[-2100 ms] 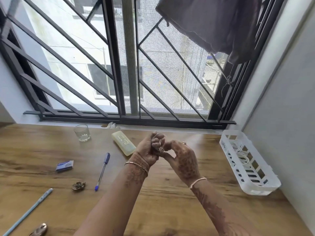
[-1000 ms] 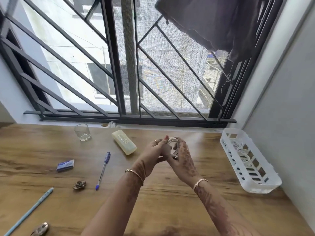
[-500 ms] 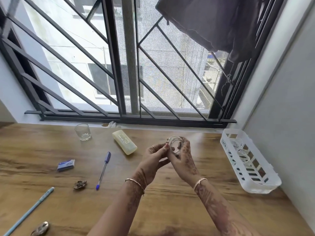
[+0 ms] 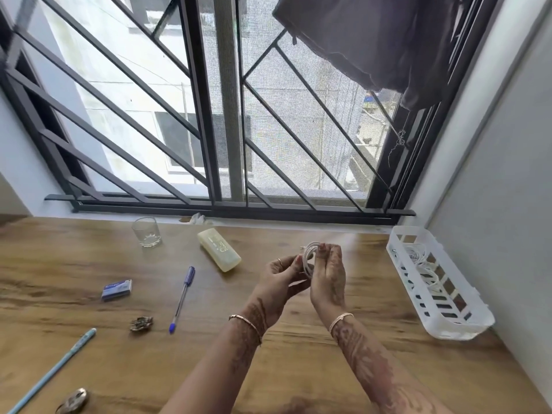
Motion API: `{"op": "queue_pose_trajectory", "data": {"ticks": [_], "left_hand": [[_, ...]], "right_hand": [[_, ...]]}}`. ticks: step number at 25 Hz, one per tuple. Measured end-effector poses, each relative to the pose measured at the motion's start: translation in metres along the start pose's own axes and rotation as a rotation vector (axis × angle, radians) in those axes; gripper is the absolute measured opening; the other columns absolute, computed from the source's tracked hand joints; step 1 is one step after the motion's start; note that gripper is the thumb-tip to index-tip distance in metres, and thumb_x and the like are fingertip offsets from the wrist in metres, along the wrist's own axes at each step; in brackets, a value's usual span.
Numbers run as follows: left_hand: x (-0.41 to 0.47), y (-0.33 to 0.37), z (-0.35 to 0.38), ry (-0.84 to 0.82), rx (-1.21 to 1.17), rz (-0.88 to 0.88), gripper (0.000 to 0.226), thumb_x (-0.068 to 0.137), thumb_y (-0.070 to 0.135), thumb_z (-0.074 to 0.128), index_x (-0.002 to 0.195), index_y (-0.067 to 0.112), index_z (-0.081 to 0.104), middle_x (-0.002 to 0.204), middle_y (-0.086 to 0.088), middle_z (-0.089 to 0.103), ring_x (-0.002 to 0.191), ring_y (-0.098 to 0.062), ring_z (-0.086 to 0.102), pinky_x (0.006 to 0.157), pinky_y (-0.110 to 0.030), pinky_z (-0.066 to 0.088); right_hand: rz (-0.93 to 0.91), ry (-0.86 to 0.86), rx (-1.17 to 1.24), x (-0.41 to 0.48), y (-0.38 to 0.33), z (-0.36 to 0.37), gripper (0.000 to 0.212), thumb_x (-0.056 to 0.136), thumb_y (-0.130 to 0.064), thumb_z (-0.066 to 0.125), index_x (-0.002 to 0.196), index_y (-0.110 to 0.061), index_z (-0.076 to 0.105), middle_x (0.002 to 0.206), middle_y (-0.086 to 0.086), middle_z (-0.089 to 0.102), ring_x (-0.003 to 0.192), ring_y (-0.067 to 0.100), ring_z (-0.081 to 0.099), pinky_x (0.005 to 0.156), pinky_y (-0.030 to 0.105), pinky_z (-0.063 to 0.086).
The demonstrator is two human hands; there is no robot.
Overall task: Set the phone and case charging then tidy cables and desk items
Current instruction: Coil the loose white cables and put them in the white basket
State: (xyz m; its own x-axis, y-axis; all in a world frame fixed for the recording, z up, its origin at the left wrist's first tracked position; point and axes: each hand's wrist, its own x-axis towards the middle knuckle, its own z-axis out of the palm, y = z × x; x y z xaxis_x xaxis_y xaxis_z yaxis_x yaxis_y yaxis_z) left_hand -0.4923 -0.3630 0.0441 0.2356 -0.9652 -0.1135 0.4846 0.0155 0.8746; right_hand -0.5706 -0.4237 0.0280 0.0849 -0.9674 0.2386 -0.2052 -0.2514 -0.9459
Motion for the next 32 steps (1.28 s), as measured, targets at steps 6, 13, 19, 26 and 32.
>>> {"op": "queue_pose_trajectory", "data": {"ticks": [6, 13, 19, 26, 32], "left_hand": [[0.004, 0.0, -0.004, -0.047, 0.053, -0.053, 0.019, 0.094, 0.005, 0.051, 0.105, 0.004, 0.067, 0.086, -0.007, 0.068, 0.074, -0.012, 0.065, 0.073, -0.024, 0.057], [0.005, 0.001, -0.007, 0.003, 0.258, -0.092, 0.022, 0.095, 0.001, 0.048, 0.098, 0.015, 0.065, 0.077, -0.001, 0.052, 0.064, -0.006, 0.044, 0.058, -0.019, 0.053], [0.0, 0.003, -0.012, -0.103, 0.278, -0.114, 0.026, 0.096, 0.003, 0.043, 0.103, 0.016, 0.064, 0.084, 0.001, 0.053, 0.063, -0.006, 0.044, 0.056, -0.02, 0.047], [0.0, -0.003, -0.004, 0.014, 0.154, 0.018, 0.008, 0.089, 0.01, 0.06, 0.095, 0.006, 0.065, 0.085, -0.012, 0.063, 0.074, -0.017, 0.061, 0.077, -0.03, 0.056], [0.002, -0.014, -0.005, 0.122, 0.374, 0.239, 0.037, 0.087, 0.003, 0.064, 0.113, 0.024, 0.048, 0.072, 0.0, 0.064, 0.066, -0.012, 0.065, 0.073, -0.031, 0.057]], "right_hand": [[-0.048, 0.048, -0.069, 0.0, 0.011, -0.003, 0.019, 0.099, -0.03, 0.04, 0.091, -0.016, 0.051, 0.089, 0.005, 0.064, 0.083, 0.027, 0.06, 0.076, 0.037, 0.044], [-0.09, 0.078, -0.049, -0.003, 0.012, -0.001, 0.02, 0.099, -0.025, 0.043, 0.091, -0.01, 0.054, 0.081, 0.001, 0.061, 0.074, 0.022, 0.058, 0.07, 0.035, 0.044], [-0.122, 0.121, -0.085, -0.005, 0.011, 0.0, 0.019, 0.097, -0.023, 0.047, 0.091, -0.008, 0.057, 0.08, 0.0, 0.06, 0.074, 0.022, 0.057, 0.068, 0.03, 0.041], [-0.217, 0.122, -0.13, -0.001, 0.014, 0.0, 0.015, 0.093, -0.026, 0.047, 0.088, -0.015, 0.057, 0.08, -0.001, 0.064, 0.073, 0.018, 0.058, 0.068, 0.027, 0.042], [-0.214, 0.111, -0.153, -0.003, 0.019, -0.003, 0.012, 0.096, -0.018, 0.051, 0.087, -0.016, 0.057, 0.077, -0.007, 0.061, 0.072, 0.017, 0.059, 0.066, 0.029, 0.044]]}}
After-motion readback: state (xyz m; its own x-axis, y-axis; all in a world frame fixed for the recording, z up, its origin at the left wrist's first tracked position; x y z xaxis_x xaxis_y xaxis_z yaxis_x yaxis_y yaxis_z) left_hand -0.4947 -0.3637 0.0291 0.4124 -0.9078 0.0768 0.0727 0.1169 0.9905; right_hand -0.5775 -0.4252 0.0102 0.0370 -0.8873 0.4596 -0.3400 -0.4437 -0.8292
